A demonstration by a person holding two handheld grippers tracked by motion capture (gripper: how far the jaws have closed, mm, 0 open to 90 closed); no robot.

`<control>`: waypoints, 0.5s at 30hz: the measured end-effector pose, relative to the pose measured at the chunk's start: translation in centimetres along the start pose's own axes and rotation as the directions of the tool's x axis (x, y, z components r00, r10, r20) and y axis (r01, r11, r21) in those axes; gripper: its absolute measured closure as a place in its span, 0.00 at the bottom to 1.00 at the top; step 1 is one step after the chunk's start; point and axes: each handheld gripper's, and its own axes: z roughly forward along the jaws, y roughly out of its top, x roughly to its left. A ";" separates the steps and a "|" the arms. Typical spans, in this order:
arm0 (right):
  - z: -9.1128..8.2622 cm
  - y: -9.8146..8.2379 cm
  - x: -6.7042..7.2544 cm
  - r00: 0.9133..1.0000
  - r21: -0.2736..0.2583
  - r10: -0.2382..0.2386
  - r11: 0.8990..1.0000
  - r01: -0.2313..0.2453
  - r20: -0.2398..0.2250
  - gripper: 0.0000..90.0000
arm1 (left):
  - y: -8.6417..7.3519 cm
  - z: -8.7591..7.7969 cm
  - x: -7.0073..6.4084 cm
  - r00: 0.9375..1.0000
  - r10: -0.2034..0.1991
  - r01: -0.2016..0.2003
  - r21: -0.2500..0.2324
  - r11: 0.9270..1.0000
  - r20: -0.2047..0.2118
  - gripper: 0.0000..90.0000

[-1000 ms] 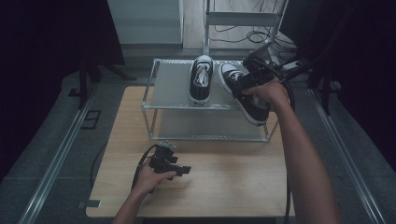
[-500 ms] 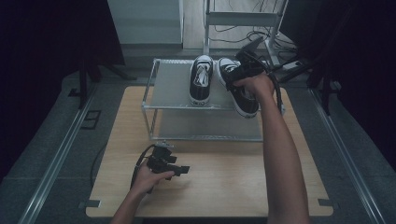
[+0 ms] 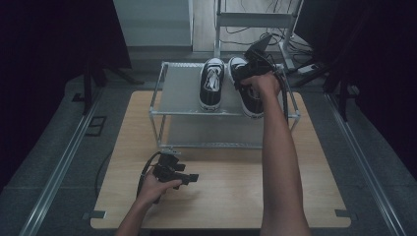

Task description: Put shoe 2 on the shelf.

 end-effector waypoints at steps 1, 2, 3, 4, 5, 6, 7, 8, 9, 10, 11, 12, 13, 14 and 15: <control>0.0 0.1 0.0 1.000 0.000 0.002 1.000 -0.002 0.006 0.18 | 0.0 -0.1 0.1 1.000 -0.002 0.002 -0.002 1.000 0.000 0.25; 0.0 0.2 0.1 1.000 0.000 0.006 1.000 -0.006 0.008 0.18 | 0.0 -0.1 0.1 1.000 -0.003 0.003 -0.002 1.000 0.000 0.25; 0.1 0.3 0.2 1.000 -0.001 0.010 1.000 -0.010 0.010 0.18 | 0.0 -0.2 0.2 1.000 -0.003 0.003 -0.003 1.000 0.000 0.25; 0.1 0.4 0.2 1.000 -0.003 0.013 1.000 -0.013 0.010 0.18 | 0.0 -0.2 0.2 1.000 -0.004 0.004 -0.003 1.000 0.000 0.25; 0.2 0.5 0.2 1.000 -0.006 0.015 1.000 -0.015 0.009 0.19 | 0.0 -0.3 0.2 1.000 -0.005 0.005 -0.006 1.000 0.001 0.25; 0.3 0.6 0.3 1.000 -0.007 0.027 1.000 -0.026 0.005 0.19 | 0.0 -0.3 0.2 1.000 -0.006 0.006 -0.007 1.000 0.001 0.25; 0.4 0.7 0.3 1.000 -0.009 0.029 1.000 -0.029 0.005 0.19 | 0.0 -0.4 0.2 1.000 -0.005 0.005 -0.009 1.000 0.002 0.25; 0.5 0.7 0.4 0.999 -0.008 0.032 0.999 -0.032 0.010 0.19 | 0.0 -0.4 0.3 1.000 -0.006 0.006 -0.011 1.000 0.003 0.25; 0.6 0.8 0.4 0.999 -0.008 0.035 0.999 -0.035 0.013 0.19 | 0.0 -0.4 0.3 1.000 -0.006 0.006 -0.012 1.000 0.001 0.25; 0.7 0.8 0.4 0.999 -0.008 0.033 0.999 -0.033 0.018 0.19 | 0.0 -0.5 0.3 1.000 -0.006 0.006 -0.013 1.000 0.003 0.25; 0.8 0.9 0.4 0.999 -0.006 0.042 0.999 -0.042 0.018 0.19 | 0.0 -0.5 0.3 1.000 -0.007 0.007 -0.013 1.000 0.004 0.25; 0.8 1.0 0.5 0.999 -0.006 0.050 0.999 -0.050 0.017 0.19 | 0.0 -0.5 0.3 1.000 -0.007 0.007 -0.013 1.000 0.004 0.25; 0.9 1.0 0.4 0.999 -0.005 0.047 0.999 -0.047 0.018 0.19 | 0.0 -0.5 0.3 1.000 -0.008 0.008 -0.013 1.000 0.004 0.25; 1.0 1.1 0.5 0.999 -0.005 0.048 0.999 -0.048 0.019 0.19 | 0.0 -0.5 0.3 1.000 -0.008 0.008 -0.012 1.000 0.004 0.25; 1.0 1.1 0.6 0.998 -0.007 0.058 0.998 -0.058 0.019 0.19 | 0.0 -0.4 0.3 1.000 -0.007 0.007 -0.011 1.000 0.004 0.25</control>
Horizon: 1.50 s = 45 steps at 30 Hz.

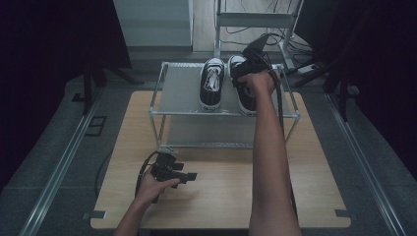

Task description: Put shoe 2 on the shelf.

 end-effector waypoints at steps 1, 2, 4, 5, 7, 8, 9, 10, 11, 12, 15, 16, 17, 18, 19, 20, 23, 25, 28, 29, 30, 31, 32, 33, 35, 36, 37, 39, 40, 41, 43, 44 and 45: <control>0.0 0.1 0.0 1.000 0.002 -0.007 1.000 0.007 0.002 0.19 | 0.0 0.0 0.0 1.000 0.000 0.000 0.000 1.000 0.000 0.25; 0.1 0.1 0.1 1.000 0.003 -0.003 1.000 0.003 0.006 0.19 | 0.0 0.0 0.0 1.000 0.001 -0.001 0.000 1.000 0.000 0.25; 0.1 0.4 0.4 1.000 0.005 -0.008 1.000 0.008 0.020 0.19 | 0.0 0.0 -0.1 1.000 0.001 -0.001 -0.001 1.000 0.001 0.25; 0.1 0.4 0.6 1.000 0.004 -0.005 1.000 0.004 0.023 0.19 | 0.0 0.0 -0.1 1.000 0.001 -0.001 -0.002 1.000 -0.001 0.25; 0.1 0.6 0.8 1.000 0.002 -0.001 1.000 0.001 0.019 0.19 | 0.0 0.0 -0.1 1.000 0.001 -0.001 -0.002 1.000 0.000 0.25; 0.1 0.7 1.0 1.000 0.001 0.004 1.000 -0.004 0.015 0.19 | 0.0 -0.1 -0.1 1.000 0.002 -0.002 -0.003 1.000 0.001 0.25; 0.2 0.8 1.0 1.000 -0.002 0.007 1.000 -0.007 0.014 0.19 | 0.0 -0.1 -0.1 1.000 0.002 -0.002 -0.003 1.000 0.001 0.25; 0.3 0.9 1.1 1.000 -0.003 0.011 1.000 -0.011 0.016 0.19 | 0.0 -0.1 -0.1 1.000 0.002 -0.002 -0.004 1.000 0.001 0.25; 0.4 0.9 1.1 1.000 -0.005 0.015 1.000 -0.015 0.021 0.19 | 0.0 -0.1 -0.1 1.000 0.002 -0.002 -0.003 1.000 0.002 0.25; 0.4 1.0 1.2 1.000 -0.002 0.023 1.000 -0.023 0.021 0.18 | 0.0 -0.1 -0.1 1.000 0.003 -0.003 -0.003 1.000 0.002 0.25; 0.6 1.3 1.2 0.999 -0.002 0.037 0.999 -0.037 0.026 0.18 | 0.0 -0.1 -0.1 1.000 0.003 -0.003 -0.004 1.000 0.003 0.25; 0.7 1.3 1.2 0.999 -0.001 0.047 0.999 -0.047 0.026 0.18 | 0.0 -0.1 -0.1 1.000 0.003 -0.003 -0.004 1.000 0.004 0.25; 0.8 1.4 1.2 0.998 -0.004 0.054 0.999 -0.054 0.027 0.18 | 0.0 -0.1 0.0 1.000 0.003 -0.003 -0.004 1.000 0.004 0.25; 0.9 1.5 1.2 0.997 -0.006 0.065 0.998 -0.064 0.030 0.18 | 0.0 -0.1 0.0 1.000 0.005 -0.005 -0.004 1.000 0.003 0.25; 0.9 1.6 1.3 0.997 -0.007 0.074 0.997 -0.074 0.030 0.18 | 0.0 -0.1 0.0 1.000 0.005 -0.005 -0.004 1.000 0.003 0.25; 1.0 1.6 1.3 0.996 -0.008 0.078 0.997 -0.078 0.031 0.18 | 0.0 -0.1 0.0 1.000 0.005 -0.005 -0.004 1.000 0.003 0.25; 1.3 1.8 1.4 0.996 -0.009 0.084 0.996 -0.084 0.033 0.18 | 0.0 -0.1 0.0 1.000 0.005 -0.005 -0.003 1.000 0.003 0.25; 1.3 2.0 1.3 0.995 -0.013 0.095 0.995 -0.095 0.030 0.18 | 0.0 -0.1 -0.1 1.000 0.005 -0.005 -0.003 1.000 0.003 0.25; 1.6 2.2 1.2 0.994 -0.007 0.100 0.995 -0.099 0.041 0.18 | 0.0 -0.1 0.0 1.000 0.004 -0.004 -0.004 1.000 0.003 0.25; 1.7 2.2 1.2 0.994 -0.005 0.100 0.995 -0.100 0.045 0.18 | 0.0 -0.1 0.0 1.000 0.003 -0.003 -0.003 1.000 0.004 0.25; 1.9 2.2 1.2 0.994 -0.001 0.102 0.995 -0.102 0.047 0.18 | 0.0 -0.1 0.1 1.000 0.002 -0.002 -0.003 1.000 0.003 0.25; 2.0 2.3 1.2 0.994 0.007 0.104 0.994 -0.105 0.044 0.18 | 0.0 -0.1 0.1 1.000 0.001 -0.001 -0.003 1.000 0.002 0.25; 2.1 2.3 1.2 0.993 0.010 0.109 0.994 -0.110 0.048 0.18 | 0.0 -0.1 0.1 1.000 0.001 -0.001 -0.002 1.000 0.003 0.25; 2.1 2.4 1.1 0.993 0.015 0.107 0.994 -0.107 0.050 0.18 | 0.0 -0.1 0.1 1.000 0.001 -0.001 -0.002 1.000 0.002 0.25; 2.2 2.5 1.1 0.992 0.021 0.117 0.993 -0.118 0.054 0.17 | 0.0 -0.1 0.1 1.000 0.001 -0.001 -0.002 1.000 0.003 0.25; 2.3 2.5 1.1 0.992 0.023 0.117 0.993 -0.119 0.055 0.17 | 0.0 -0.1 0.1 1.000 0.001 -0.001 -0.001 1.000 0.003 0.25; 2.3 2.5 1.1 0.991 0.028 0.119 0.992 -0.120 0.054 0.17 | -0.1 -0.1 0.0 1.000 0.002 -0.002 -0.001 1.000 0.003 0.25; 2.5 2.6 1.0 0.991 0.032 0.121 0.992 -0.123 0.059 0.16 | -0.1 0.0 0.0 1.000 0.003 -0.003 0.002 1.000 0.004 0.25; 2.5 2.6 1.0 0.991 0.037 0.124 0.991 -0.127 0.059 0.16 | -0.1 0.0 0.0 1.000 0.003 -0.003 0.003 1.000 0.004 0.25; 2.6 2.6 1.0 0.991 0.040 0.125 0.991 -0.127 0.058 0.16 | -0.1 0.0 0.0 1.000 0.004 -0.004 0.004 1.000 0.004 0.25; 2.8 2.7 1.1 0.991 0.049 0.123 0.991 -0.126 0.056 0.15 | -0.1 0.0 0.0 1.000 0.003 -0.003 0.006 1.000 0.004 0.25; 2.8 2.7 1.1 0.991 0.045 0.122 0.991 -0.125 0.062 0.15 | -0.1 0.0 0.0 1.000 0.003 -0.003 0.006 1.000 0.003 0.25; 2.6 2.7 1.2 0.991 0.032 0.115 0.993 -0.118 0.067 0.15 | -0.1 0.1 0.0 1.000 0.003 -0.003 0.006 1.000 0.003 0.25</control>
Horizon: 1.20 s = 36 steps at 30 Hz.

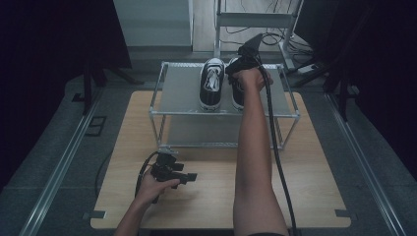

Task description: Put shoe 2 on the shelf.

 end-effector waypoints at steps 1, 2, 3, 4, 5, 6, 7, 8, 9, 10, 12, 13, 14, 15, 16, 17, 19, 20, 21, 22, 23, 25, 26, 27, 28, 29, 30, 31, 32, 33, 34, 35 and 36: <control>-0.3 0.0 0.0 1.000 -0.024 0.006 1.000 -0.006 -0.004 0.15 | 0.0 0.0 0.0 1.000 0.000 0.000 0.001 1.000 -0.001 0.25; -0.6 0.0 -0.1 1.000 -0.052 0.010 0.999 -0.010 -0.005 0.16 | 0.0 0.0 0.0 1.000 0.000 0.000 0.002 1.000 -0.001 0.25; -0.9 0.0 -0.1 1.000 -0.064 0.012 0.998 -0.013 -0.007 0.17 | 0.0 0.0 0.0 1.000 0.002 -0.002 0.002 1.000 -0.001 0.25; -1.0 0.0 -0.2 1.000 -0.065 0.008 0.998 -0.009 -0.013 0.17 | 0.0 0.0 -0.1 1.000 0.002 -0.002 0.002 1.000 -0.001 0.25; -1.1 -0.1 -0.2 1.000 -0.067 0.003 0.998 -0.005 -0.019 0.16 | 0.0 0.0 -0.1 1.000 0.003 -0.003 0.002 1.000 -0.001 0.25; -1.2 -0.2 -0.2 1.000 -0.074 -0.005 0.997 0.004 -0.020 0.16 | 0.0 0.1 -0.1 1.000 0.003 -0.003 0.002 1.000 -0.001 0.25; -1.3 -0.3 -0.3 1.000 -0.081 -0.012 0.997 0.010 -0.025 0.15 | 0.0 0.1 -0.1 1.000 0.003 -0.003 0.003 1.000 -0.003 0.25; -1.4 -0.4 -0.4 0.999 -0.087 -0.022 0.996 0.019 -0.032 0.15 | 0.0 0.1 -0.1 1.000 0.004 -0.004 0.004 1.000 -0.003 0.25; -1.5 -0.5 -0.5 0.999 -0.097 -0.026 0.995 0.023 -0.032 0.15 | 0.0 0.1 -0.1 1.000 0.005 -0.005 0.004 1.000 -0.004 0.25; -1.7 -0.7 -0.7 0.999 -0.108 -0.034 0.994 0.030 -0.033 0.15 | -0.1 0.1 -0.1 1.000 0.005 -0.005 0.004 1.000 -0.004 0.25; -2.2 -1.2 -0.9 0.996 -0.135 -0.059 0.990 0.049 -0.071 0.15 | -0.1 0.1 -0.1 1.000 0.005 -0.005 0.003 1.000 -0.005 0.25; -2.5 -1.5 -1.1 0.994 -0.152 -0.072 0.987 0.059 -0.083 0.15 | 0.0 0.1 -0.1 1.000 0.005 -0.005 0.002 1.000 -0.006 0.25; -2.8 -1.8 -1.2 0.992 -0.172 -0.089 0.982 0.072 -0.089 0.16 | 0.0 0.1 -0.1 1.000 0.006 -0.006 0.003 1.000 -0.007 0.25; -3.1 -2.2 -1.4 0.989 -0.186 -0.107 0.979 0.087 -0.100 0.17 | -0.1 0.1 -0.1 1.000 0.003 -0.003 0.002 1.000 -0.008 0.25; -3.4 -2.5 -1.6 0.986 -0.201 -0.123 0.975 0.098 -0.115 0.17 | -0.1 0.1 -0.1 1.000 0.004 -0.004 0.002 1.000 -0.012 0.25; -3.7 -3.0 -1.7 0.982 -0.209 -0.136 0.972 0.107 -0.128 0.18 | -0.1 0.1 -0.1 1.000 0.005 -0.005 0.003 1.000 -0.012 0.25; -4.2 -3.9 -2.1 0.974 -0.231 -0.170 0.964 0.133 -0.149 0.19 | -0.1 0.1 -0.1 1.000 0.005 -0.005 0.002 1.000 -0.018 0.25; -4.4 -4.4 -2.3 0.968 -0.245 -0.192 0.958 0.149 -0.163 0.20 | -0.1 0.1 -0.1 1.000 0.003 -0.003 0.000 1.000 -0.019 0.25; -4.6 -4.9 -2.5 0.961 -0.258 -0.213 0.952 0.163 -0.179 0.20 | -0.1 0.1 -0.1 1.000 0.002 -0.002 0.000 1.000 -0.019 0.25; -4.9 -5.4 -2.7 0.953 -0.271 -0.232 0.946 0.175 -0.196 0.20 | -0.1 0.1 -0.1 1.000 0.003 -0.003 -0.001 1.000 -0.020 0.25; -5.2 -5.9 -2.9 0.945 -0.288 -0.253 0.939 0.189 -0.206 0.20 | -0.1 0.1 -0.1 1.000 0.002 -0.002 -0.001 1.000 -0.021 0.25; -5.7 -6.9 -3.2 0.932 -0.316 -0.284 0.926 0.205 -0.225 0.21 | -0.1 0.2 -0.2 1.000 0.002 -0.002 0.001 1.000 -0.025 0.25; -6.0 -7.4 -3.4 0.926 -0.326 -0.298 0.921 0.214 -0.234 0.21 | -0.1 0.2 -0.2 1.000 0.004 -0.004 0.003 1.000 -0.027 0.25; -6.2 -7.9 -3.5 0.919 -0.335 -0.309 0.916 0.219 -0.244 0.21 | -0.1 0.2 -0.2 1.000 0.006 -0.006 0.005 1.000 -0.029 0.25; -6.4 -8.4 -3.8 0.914 -0.345 -0.317 0.912 0.222 -0.252 0.21 | -0.1 0.2 -0.2 1.000 0.007 -0.007 0.006 1.000 -0.030 0.25; -6.6 -8.9 -4.0 0.909 -0.354 -0.326 0.908 0.224 -0.261 0.22 | -0.1 0.2 -0.3 0.999 0.007 -0.006 0.006 1.000 -0.031 0.25; -6.8 -9.3 -4.2 0.903 -0.363 -0.337 0.903 0.230 -0.266 0.22 | -0.1 0.2 -0.3 0.999 0.008 -0.007 0.007 1.000 -0.031 0.25; -7.0 -9.9 -4.5 0.898 -0.376 -0.349 0.896 0.235 -0.269 0.22 | -0.1 0.2 -0.3 0.999 0.007 -0.007 0.007 1.000 -0.032 0.25; -7.1 -10.4 -4.7 0.892 -0.385 -0.359 0.891 0.240 -0.275 0.23 | -0.2 0.2 -0.3 0.999 0.007 -0.007 0.006 1.000 -0.034 0.25; -7.2 -10.9 -5.0 0.886 -0.392 -0.367 0.887 0.242 -0.284 0.23 | -0.2 0.2 -0.3 0.999 0.007 -0.007 0.006 1.000 -0.034 0.25; -7.2 -11.4 -5.2 0.879 -0.400 -0.378 0.883 0.247 -0.291 0.24 | -0.2 0.1 -0.3 0.999 0.007 -0.007 0.006 1.000 -0.034 0.25; -7.2 -12.0 -5.5 0.873 -0.405 -0.387 0.879 0.251 -0.298 0.24 | -0.2 0.1 -0.3 0.999 0.007 -0.007 0.006 1.000 -0.035 0.25; -7.2 -12.5 -5.8 0.867 -0.411 -0.396 0.875 0.255 -0.303 0.24 | -0.2 0.1 -0.3 0.999 0.008 -0.008 0.006 1.000 -0.035 0.25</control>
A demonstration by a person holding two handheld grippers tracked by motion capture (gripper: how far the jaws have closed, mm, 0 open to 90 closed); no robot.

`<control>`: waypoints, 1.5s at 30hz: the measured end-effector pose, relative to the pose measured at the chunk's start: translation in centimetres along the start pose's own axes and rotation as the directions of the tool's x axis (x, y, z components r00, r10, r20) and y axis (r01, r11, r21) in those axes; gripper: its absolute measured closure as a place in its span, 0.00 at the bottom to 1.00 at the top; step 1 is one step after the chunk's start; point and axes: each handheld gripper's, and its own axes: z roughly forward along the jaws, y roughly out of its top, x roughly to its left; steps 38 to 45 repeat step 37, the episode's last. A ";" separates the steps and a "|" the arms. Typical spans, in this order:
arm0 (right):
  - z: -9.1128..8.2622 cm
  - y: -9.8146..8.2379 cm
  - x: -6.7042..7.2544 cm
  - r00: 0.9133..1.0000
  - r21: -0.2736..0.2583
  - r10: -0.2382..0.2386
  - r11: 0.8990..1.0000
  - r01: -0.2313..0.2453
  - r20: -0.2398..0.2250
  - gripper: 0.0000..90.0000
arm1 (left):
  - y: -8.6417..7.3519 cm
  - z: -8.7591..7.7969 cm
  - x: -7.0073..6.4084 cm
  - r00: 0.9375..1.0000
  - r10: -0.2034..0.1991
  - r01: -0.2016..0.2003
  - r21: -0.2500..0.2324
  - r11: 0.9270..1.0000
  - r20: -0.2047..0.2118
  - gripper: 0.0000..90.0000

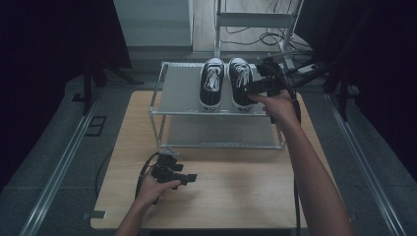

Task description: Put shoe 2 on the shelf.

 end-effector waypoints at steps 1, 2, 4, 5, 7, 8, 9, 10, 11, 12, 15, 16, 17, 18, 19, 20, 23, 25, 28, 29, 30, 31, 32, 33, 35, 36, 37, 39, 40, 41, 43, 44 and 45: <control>-0.2 -0.6 0.0 1.000 -0.005 -0.007 1.000 0.007 -0.009 0.25 | 0.0 0.0 0.0 1.000 0.000 0.000 0.000 1.000 0.000 0.25; -0.4 -1.2 -0.1 1.000 -0.007 -0.015 1.000 0.015 -0.020 0.25 | 0.0 0.0 0.0 1.000 0.000 0.000 0.001 1.000 0.000 0.25; -0.8 -2.3 -0.3 0.999 -0.018 -0.027 0.999 0.026 -0.040 0.25 | -0.1 0.1 -0.1 1.000 0.000 0.000 0.002 1.000 0.001 0.25; -1.0 -2.9 -0.3 0.998 -0.021 -0.031 0.999 0.030 -0.050 0.25 | -0.1 0.1 -0.1 1.000 0.001 -0.001 0.003 1.000 0.001 0.25; -1.4 -4.1 -0.5 0.996 -0.036 -0.049 0.998 0.047 -0.068 0.25 | -0.1 0.0 -0.1 1.000 0.000 0.000 0.003 1.000 0.001 0.25; -1.6 -4.6 -0.6 0.995 -0.046 -0.059 0.997 0.055 -0.077 0.26 | -0.1 0.0 0.0 1.000 0.002 -0.002 0.002 1.000 0.000 0.25; -1.7 -5.2 -0.7 0.994 -0.052 -0.065 0.997 0.061 -0.087 0.26 | -0.1 0.0 0.0 1.000 0.000 0.000 0.002 1.000 0.000 0.25; -1.9 -5.8 -0.8 0.993 -0.064 -0.074 0.996 0.068 -0.094 0.26 | -0.1 -0.1 0.0 1.000 0.000 0.000 0.001 1.000 -0.001 0.26; -2.0 -6.4 -0.9 0.991 -0.075 -0.082 0.994 0.074 -0.103 0.27 | -0.1 -0.1 0.0 1.000 -0.001 0.001 0.001 1.000 -0.001 0.26; -2.1 -7.0 -1.0 0.990 -0.079 -0.087 0.994 0.078 -0.113 0.27 | -0.1 -0.1 0.0 1.000 -0.001 0.001 0.002 1.000 0.000 0.26; -2.2 -9.0 -1.4 0.984 -0.091 -0.099 0.992 0.087 -0.145 0.28 | -0.2 -0.1 0.0 1.000 0.001 -0.001 0.000 1.000 -0.001 0.26; -2.2 -9.7 -1.6 0.982 -0.095 -0.103 0.992 0.089 -0.157 0.29 | -0.2 -0.2 0.0 1.000 0.001 -0.001 -0.001 1.000 -0.001 0.26; -2.1 -10.4 -1.8 0.981 -0.094 -0.104 0.992 0.089 -0.165 0.29 | -0.2 -0.2 0.0 1.000 0.001 -0.001 0.000 1.000 -0.003 0.26; -2.0 -11.0 -2.1 0.980 -0.093 -0.107 0.991 0.092 -0.170 0.29 | -0.2 -0.2 0.0 1.000 0.001 -0.001 -0.002 1.000 -0.002 0.26; -1.9 -11.6 -2.3 0.979 -0.094 -0.111 0.991 0.096 -0.172 0.29 | -0.2 -0.2 0.0 1.000 -0.002 0.002 -0.002 1.000 0.000 0.26; -1.8 -12.2 -2.5 0.978 -0.097 -0.115 0.990 0.099 -0.171 0.30 | -0.2 -0.2 -0.1 1.000 -0.003 0.003 -0.003 1.000 -0.001 0.26; -1.4 -14.0 -3.3 0.977 -0.106 -0.123 0.989 0.106 -0.173 0.30 | -0.2 -0.4 0.0 1.000 -0.002 0.002 -0.005 1.000 0.000 0.26; -1.0 -15.0 -3.8 0.976 -0.106 -0.127 0.988 0.110 -0.174 0.30 | -0.3 -0.4 0.1 1.000 -0.003 0.003 -0.005 1.000 -0.004 0.26; -0.4 -15.8 -4.3 0.976 -0.097 -0.127 0.989 0.112 -0.177 0.30 | -0.3 -0.3 0.1 1.000 -0.005 0.005 -0.003 1.000 -0.007 0.26; -0.3 -15.9 -4.4 0.976 -0.098 -0.130 0.989 0.114 -0.177 0.31 | -0.3 -0.3 0.1 1.000 -0.004 0.004 -0.004 1.000 -0.008 0.26; -0.2 -15.9 -4.5 0.975 -0.101 -0.131 0.988 0.115 -0.177 0.31 | -0.3 -0.3 0.1 1.000 -0.003 0.003 -0.004 1.000 -0.008 0.26; -0.2 -16.0 -4.5 0.975 -0.103 -0.136 0.988 0.119 -0.176 0.31 | -0.3 -0.3 0.1 1.000 -0.003 0.003 -0.005 1.000 -0.009 0.26; -0.2 -16.0 -4.4 0.975 -0.108 -0.143 0.986 0.125 -0.172 0.31 | -0.3 -0.4 0.1 1.000 -0.003 0.003 -0.007 1.000 -0.011 0.26; -0.1 -16.1 -4.4 0.975 -0.109 -0.150 0.985 0.133 -0.165 0.31 | -0.3 -0.4 0.1 1.000 -0.006 0.006 -0.008 1.000 -0.013 0.26; 0.1 -16.4 -4.4 0.974 -0.103 -0.155 0.985 0.140 -0.165 0.31 | -0.4 -0.4 0.2 1.000 -0.002 0.001 -0.009 1.000 -0.023 0.26; 0.2 -16.6 -4.5 0.973 -0.105 -0.158 0.984 0.141 -0.168 0.31 | -0.4 -0.4 0.3 1.000 -0.001 0.001 -0.009 1.000 -0.031 0.26; 0.4 -16.9 -4.6 0.972 -0.108 -0.161 0.984 0.144 -0.170 0.31 | -0.4 -0.4 0.4 0.999 -0.001 0.000 -0.009 1.000 -0.039 0.26; 0.4 -16.9 -4.6 0.972 -0.108 -0.161 0.984 0.144 -0.170 0.31 | -0.4 -0.4 0.4 0.999 -0.001 0.000 -0.009 1.000 -0.039 0.26; 0.4 -16.9 -4.6 0.972 -0.108 -0.161 0.984 0.144 -0.170 0.31 | -0.4 -0.4 0.4 0.999 -0.001 0.000 -0.009 1.000 -0.039 0.26; 0.4 -16.9 -4.6 0.972 -0.108 -0.161 0.984 0.144 -0.170 0.31 | -0.4 -0.4 0.4 0.999 -0.001 0.000 -0.009 1.000 -0.039 0.26; 0.4 -16.9 -4.6 0.972 -0.108 -0.161 0.984 0.144 -0.170 0.31 | -0.4 -0.4 0.4 0.999 -0.001 0.000 -0.009 1.000 -0.039 0.26; 0.4 -16.9 -4.6 0.972 -0.108 -0.161 0.984 0.144 -0.170 0.31 | -0.4 -0.4 0.4 0.999 -0.001 0.000 -0.009 1.000 -0.039 0.26; 0.4 -16.9 -4.6 0.972 -0.108 -0.161 0.984 0.144 -0.170 0.31 | -0.4 -0.4 0.4 0.999 -0.001 0.000 -0.009 1.000 -0.039 0.26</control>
